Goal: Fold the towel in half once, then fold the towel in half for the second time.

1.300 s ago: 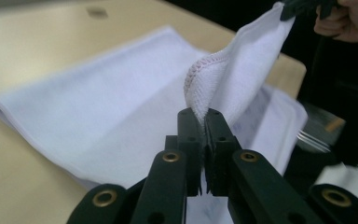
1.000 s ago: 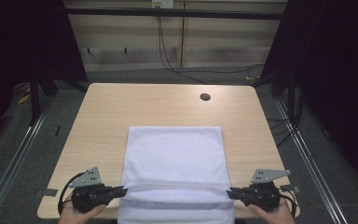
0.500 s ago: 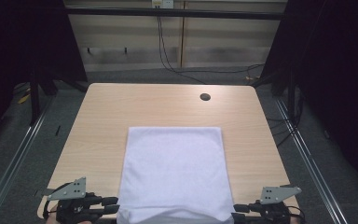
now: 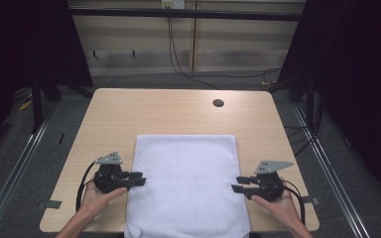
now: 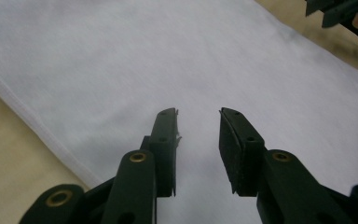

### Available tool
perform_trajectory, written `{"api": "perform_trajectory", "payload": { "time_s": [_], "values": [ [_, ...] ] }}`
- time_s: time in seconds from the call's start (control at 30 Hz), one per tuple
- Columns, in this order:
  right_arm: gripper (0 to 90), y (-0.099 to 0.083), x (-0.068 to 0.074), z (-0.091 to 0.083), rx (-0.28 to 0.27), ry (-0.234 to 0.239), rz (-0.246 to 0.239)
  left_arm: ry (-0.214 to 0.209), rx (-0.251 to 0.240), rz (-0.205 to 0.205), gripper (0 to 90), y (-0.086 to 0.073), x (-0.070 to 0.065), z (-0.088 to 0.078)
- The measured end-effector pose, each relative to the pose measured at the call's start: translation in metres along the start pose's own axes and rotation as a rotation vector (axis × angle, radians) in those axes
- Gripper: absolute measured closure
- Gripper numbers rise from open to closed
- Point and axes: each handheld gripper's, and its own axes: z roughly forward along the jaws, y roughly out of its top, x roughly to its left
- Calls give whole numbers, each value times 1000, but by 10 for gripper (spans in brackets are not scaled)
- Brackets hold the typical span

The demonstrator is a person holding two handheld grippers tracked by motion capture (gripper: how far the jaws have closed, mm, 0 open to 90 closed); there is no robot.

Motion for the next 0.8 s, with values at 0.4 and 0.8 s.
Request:
{"api": "perform_trajectory", "payload": {
  "time_s": [0.4, 0.8],
  "values": [
    [622, 43, -44, 83, 87, -81, 0, 118, 51, -3, 674, 17, 45, 43],
    [613, 36, -39, 76, 106, -66, 12, 116, 61, 15, 673, 8, 26, 39]
  ]
}}
